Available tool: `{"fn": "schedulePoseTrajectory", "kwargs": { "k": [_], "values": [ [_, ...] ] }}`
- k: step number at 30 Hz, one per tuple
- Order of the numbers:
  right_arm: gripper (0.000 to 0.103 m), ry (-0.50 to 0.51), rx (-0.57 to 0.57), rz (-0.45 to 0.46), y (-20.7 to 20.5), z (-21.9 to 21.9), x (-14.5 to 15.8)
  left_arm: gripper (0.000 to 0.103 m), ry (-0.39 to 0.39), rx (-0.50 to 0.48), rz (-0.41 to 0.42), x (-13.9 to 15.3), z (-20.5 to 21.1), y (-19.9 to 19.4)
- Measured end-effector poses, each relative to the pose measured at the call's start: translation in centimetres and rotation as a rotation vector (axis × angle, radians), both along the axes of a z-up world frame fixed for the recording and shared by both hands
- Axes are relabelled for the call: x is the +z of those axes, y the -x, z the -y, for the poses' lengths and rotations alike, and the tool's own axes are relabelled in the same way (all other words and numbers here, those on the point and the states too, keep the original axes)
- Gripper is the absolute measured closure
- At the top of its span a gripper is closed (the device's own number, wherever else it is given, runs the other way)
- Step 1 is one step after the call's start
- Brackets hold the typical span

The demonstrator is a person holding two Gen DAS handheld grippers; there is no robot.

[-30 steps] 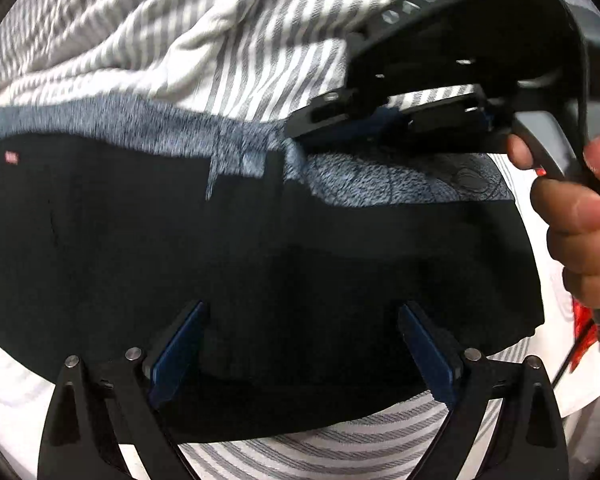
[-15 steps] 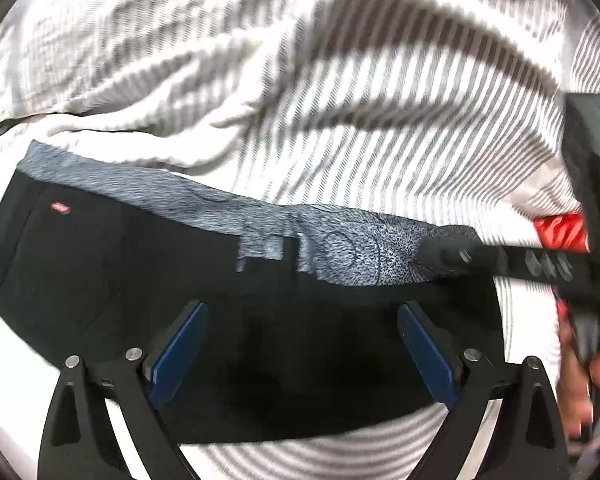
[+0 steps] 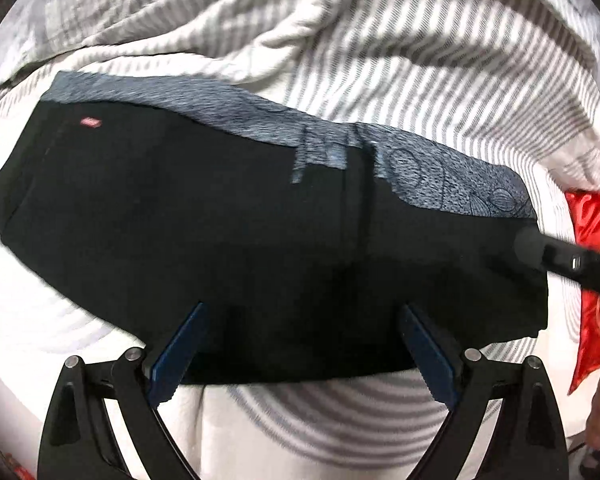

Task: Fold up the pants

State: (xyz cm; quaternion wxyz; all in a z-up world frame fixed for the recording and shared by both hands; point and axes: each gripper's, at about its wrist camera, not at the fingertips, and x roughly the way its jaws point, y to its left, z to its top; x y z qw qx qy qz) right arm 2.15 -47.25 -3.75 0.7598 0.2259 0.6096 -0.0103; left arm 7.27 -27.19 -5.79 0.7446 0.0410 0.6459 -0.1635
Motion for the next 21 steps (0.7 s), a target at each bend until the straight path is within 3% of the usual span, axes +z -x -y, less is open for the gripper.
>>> {"fn": "schedulePoseTrajectory", "kwargs": {
  "k": [9,21],
  "values": [
    [0.020,0.120,0.090,-0.037,2.4,-4.0,0.4,0.007,-0.006,0.046,0.019,1.3,-3.8,0.7],
    [0.020,0.171,0.038,-0.017,2.0,-10.3,1.3,0.007,0.115,0.031,0.019,1.3,-9.2,-0.4]
  ]
}}
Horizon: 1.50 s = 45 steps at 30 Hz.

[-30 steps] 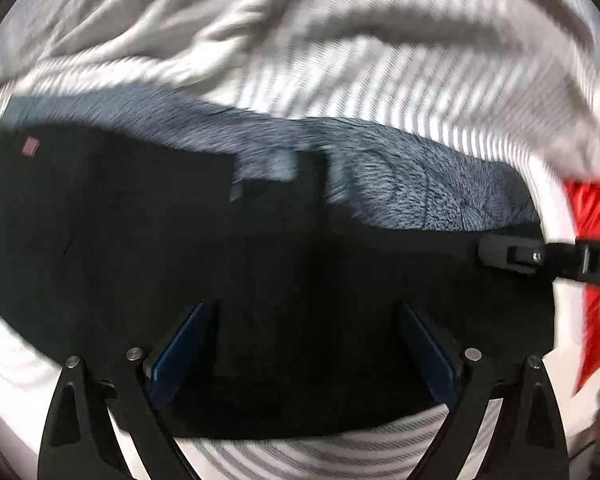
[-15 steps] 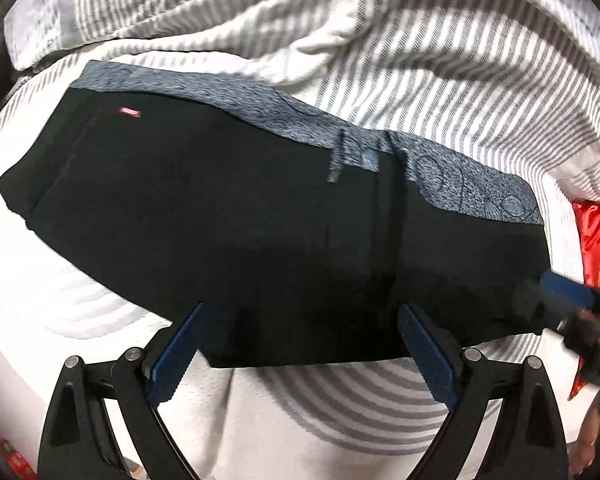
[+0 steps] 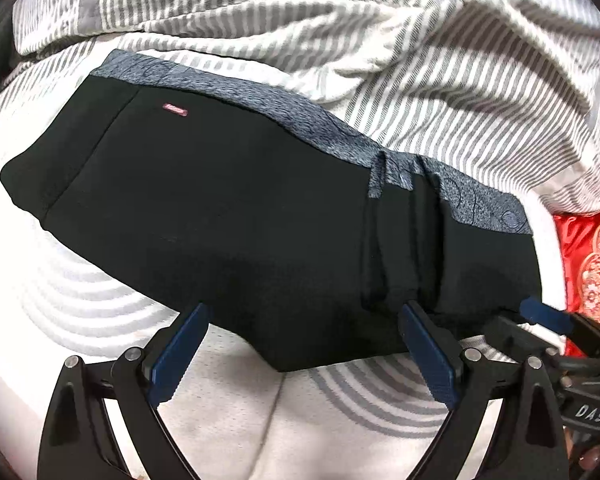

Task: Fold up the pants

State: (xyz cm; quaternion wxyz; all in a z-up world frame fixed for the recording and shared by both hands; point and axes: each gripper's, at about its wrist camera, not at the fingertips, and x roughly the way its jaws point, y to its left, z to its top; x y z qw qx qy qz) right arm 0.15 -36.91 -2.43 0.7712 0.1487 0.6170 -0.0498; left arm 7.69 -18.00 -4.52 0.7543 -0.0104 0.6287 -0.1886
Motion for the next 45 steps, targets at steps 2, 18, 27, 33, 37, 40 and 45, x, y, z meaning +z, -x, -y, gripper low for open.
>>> {"fn": "schedulePoseTrajectory", "kwargs": {
  "k": [2,18,27,33,37,40,45],
  "values": [
    [0.020,-0.002,-0.007,0.005,-0.4,-1.2,0.2,0.007,0.035,-0.002,-0.007,0.2,-1.4,-0.5],
    [0.018,-0.007,0.092,0.001,-6.3,-12.0,0.4,0.007,0.040,0.261,0.024,0.6,-16.8,-5.4],
    [0.018,-0.011,0.153,-0.013,-9.0,-15.6,-0.1,0.007,0.098,0.473,0.023,-1.9,-23.5,-8.8],
    [0.018,0.001,0.164,-0.019,-10.2,-16.4,-0.6,0.007,0.135,0.456,-0.006,-3.6,-22.7,-10.6],
    [0.018,-0.001,0.156,-0.017,-11.5,-16.3,-0.9,0.007,0.159,0.436,-0.012,-3.9,-22.0,-11.5],
    [0.018,-0.003,0.152,-0.005,-12.6,-16.3,-0.9,0.007,0.168,0.437,-0.033,-4.1,-21.8,-12.0],
    [0.018,-0.018,0.150,0.013,-14.1,-16.3,-0.7,0.030,0.186,0.440,-0.061,-4.2,-21.7,-12.8]
  ]
}}
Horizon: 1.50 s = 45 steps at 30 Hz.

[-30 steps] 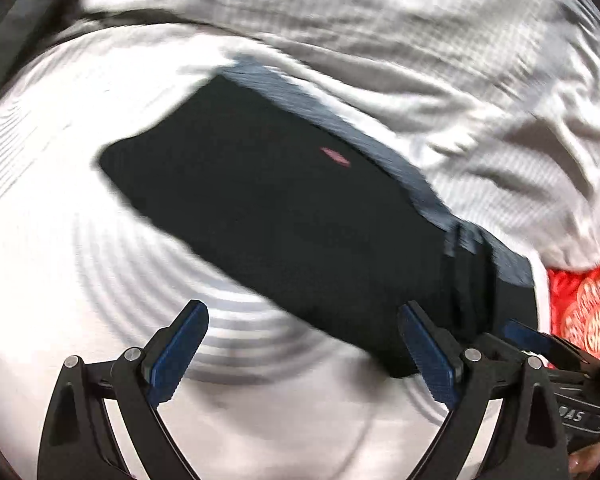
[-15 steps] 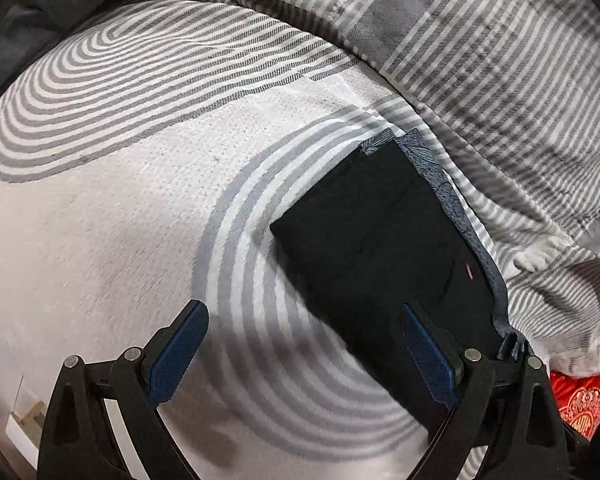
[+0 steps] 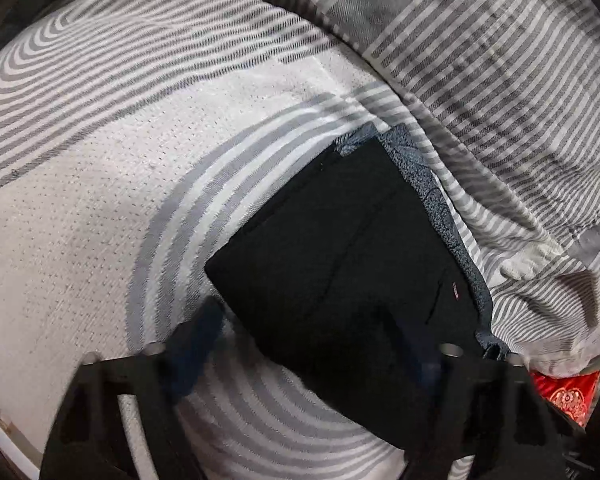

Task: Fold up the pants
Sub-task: 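Grasp the pants edge with the left gripper, then lift the pants with the left gripper, fold them over, and release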

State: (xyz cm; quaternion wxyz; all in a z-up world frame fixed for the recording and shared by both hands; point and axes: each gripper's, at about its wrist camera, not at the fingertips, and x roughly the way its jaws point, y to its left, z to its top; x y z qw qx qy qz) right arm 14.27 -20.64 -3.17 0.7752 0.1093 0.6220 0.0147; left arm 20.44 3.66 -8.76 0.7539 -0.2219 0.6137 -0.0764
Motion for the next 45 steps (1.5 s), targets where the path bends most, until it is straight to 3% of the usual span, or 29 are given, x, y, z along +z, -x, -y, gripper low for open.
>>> {"fn": "schedulePoseTrajectory", "kwargs": {
  "k": [2,8,15,20,27,36,37,39,40,41,43,45],
  "values": [
    [0.018,-0.012,-0.001,0.004,-0.9,0.2,0.1,0.050,0.009,-0.008,-0.001,0.1,0.2,-0.2],
    [0.018,-0.038,0.002,0.024,-3.9,0.9,1.0,0.071,-0.056,-0.071,0.076,1.7,1.3,0.0],
    [0.018,-0.185,0.027,-0.069,-9.1,0.1,1.4,0.074,-0.216,-0.212,0.243,5.3,4.7,1.5],
    [0.016,-0.263,0.105,-0.198,-13.8,-3.0,1.4,0.074,-0.304,-0.309,0.341,6.8,6.7,2.8],
    [0.008,-0.210,0.200,-0.325,-17.8,-7.5,0.6,0.074,-0.403,-0.455,0.464,8.2,9.7,4.7],
    [0.008,-0.119,0.279,-0.459,-18.1,-12.3,-3.3,0.074,-0.417,-0.488,0.492,8.8,10.2,5.2],
    [0.012,-0.118,0.280,-0.467,-17.9,-12.5,-3.6,0.074,-0.418,-0.490,0.494,8.9,10.2,5.2],
    [0.036,-0.125,0.278,-0.486,-17.5,-12.6,-4.1,0.074,-0.421,-0.495,0.498,9.0,10.3,5.4],
    [0.056,-0.116,0.272,-0.498,-17.3,-12.5,-4.4,0.074,-0.422,-0.498,0.498,9.0,10.4,5.4],
    [0.068,-0.109,0.268,-0.496,-17.1,-12.3,-4.5,0.074,-0.415,-0.503,0.492,8.9,10.5,5.4],
    [0.079,-0.141,0.246,-0.483,-16.8,-11.8,-4.3,0.074,-0.411,-0.511,0.493,8.9,10.8,5.6],
    [0.082,-0.167,0.234,-0.452,-16.2,-10.8,-3.7,0.074,-0.419,-0.525,0.509,9.4,11.3,5.9]
  ]
}}
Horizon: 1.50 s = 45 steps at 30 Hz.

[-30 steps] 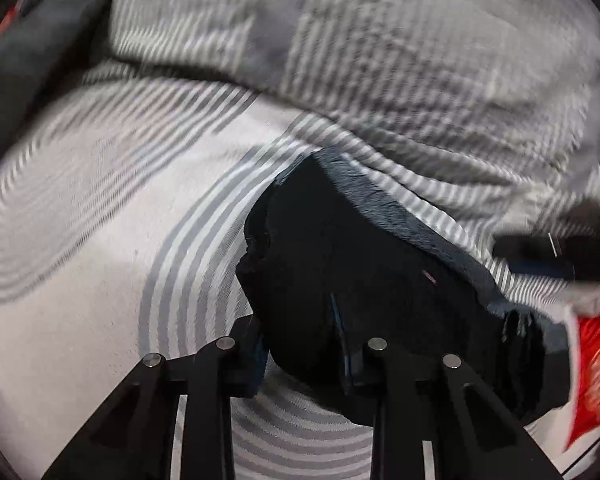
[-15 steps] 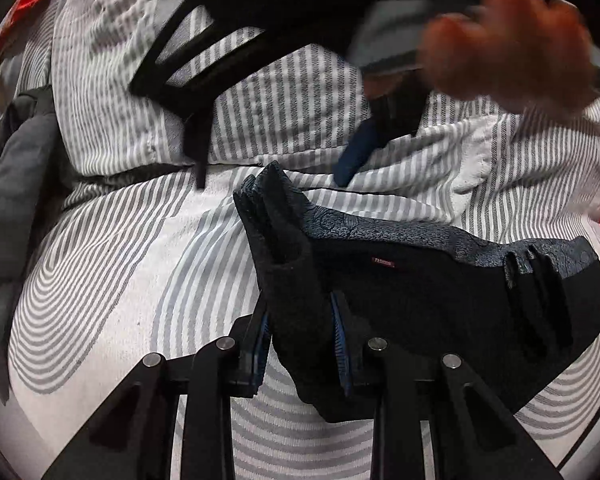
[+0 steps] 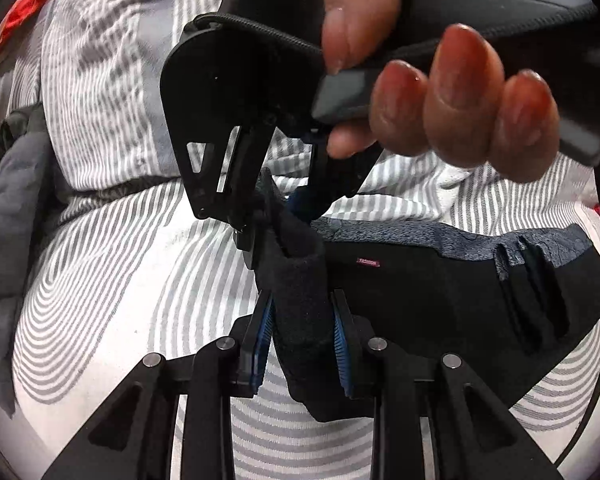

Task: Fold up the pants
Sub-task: 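Lift the pants with the left gripper, fold them over, and release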

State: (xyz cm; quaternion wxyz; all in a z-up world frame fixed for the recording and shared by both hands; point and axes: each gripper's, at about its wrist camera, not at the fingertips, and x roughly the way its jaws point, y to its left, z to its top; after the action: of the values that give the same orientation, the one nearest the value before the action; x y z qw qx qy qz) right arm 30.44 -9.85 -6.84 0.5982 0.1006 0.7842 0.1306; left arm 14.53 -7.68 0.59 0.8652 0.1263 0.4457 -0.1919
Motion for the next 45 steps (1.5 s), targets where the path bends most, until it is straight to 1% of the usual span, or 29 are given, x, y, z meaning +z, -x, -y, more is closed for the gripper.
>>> {"fn": "schedulePoseTrajectory", "kwargs": {
  "k": [3,5,13,16,17,22,24,28,31,35,39,43,45],
  "values": [
    [0.085,-0.042,-0.029,0.047,1.0,1.1,1.1,0.074,0.003,-0.014,0.018,0.8,0.6,0.5],
    [0.085,-0.094,-0.080,0.077,1.9,2.6,2.2,0.074,0.000,-0.032,0.042,1.6,1.2,1.1],
    [0.086,-0.270,-0.222,0.209,5.3,9.6,7.3,0.074,-0.009,-0.146,0.144,5.7,5.2,4.2],
    [0.086,-0.326,-0.276,0.267,7.5,12.4,9.1,0.074,-0.007,-0.194,0.167,7.2,7.0,5.6],
    [0.086,-0.353,-0.310,0.286,8.6,14.0,9.7,0.074,-0.008,-0.212,0.173,7.6,7.7,6.1],
    [0.086,-0.436,-0.443,0.346,13.4,20.6,10.9,0.074,-0.009,-0.323,0.191,9.5,12.0,9.3],
    [0.086,-0.451,-0.484,0.361,15.1,22.6,11.0,0.074,-0.008,-0.377,0.186,9.9,14.1,10.8],
    [0.086,-0.472,-0.570,0.391,19.1,28.4,10.7,0.074,-0.011,-0.473,0.161,10.1,18.2,13.3],
    [0.086,-0.504,-0.655,0.410,23.0,33.3,10.0,0.074,-0.025,-0.546,0.146,9.6,21.2,15.2],
    [0.086,-0.540,-0.739,0.424,26.7,37.6,8.6,0.074,-0.049,-0.635,0.125,8.6,25.1,17.6],
    [0.086,-0.545,-0.790,0.413,29.3,41.4,6.5,0.074,-0.082,-0.697,0.097,7.0,28.7,19.2],
    [0.086,-0.556,-0.830,0.395,30.3,44.3,3.9,0.074,-0.118,-0.713,0.064,4.9,31.7,19.6],
    [0.086,-0.565,-0.841,0.394,30.7,45.1,2.9,0.074,-0.135,-0.714,0.052,4.0,32.9,19.9]
  ]
}}
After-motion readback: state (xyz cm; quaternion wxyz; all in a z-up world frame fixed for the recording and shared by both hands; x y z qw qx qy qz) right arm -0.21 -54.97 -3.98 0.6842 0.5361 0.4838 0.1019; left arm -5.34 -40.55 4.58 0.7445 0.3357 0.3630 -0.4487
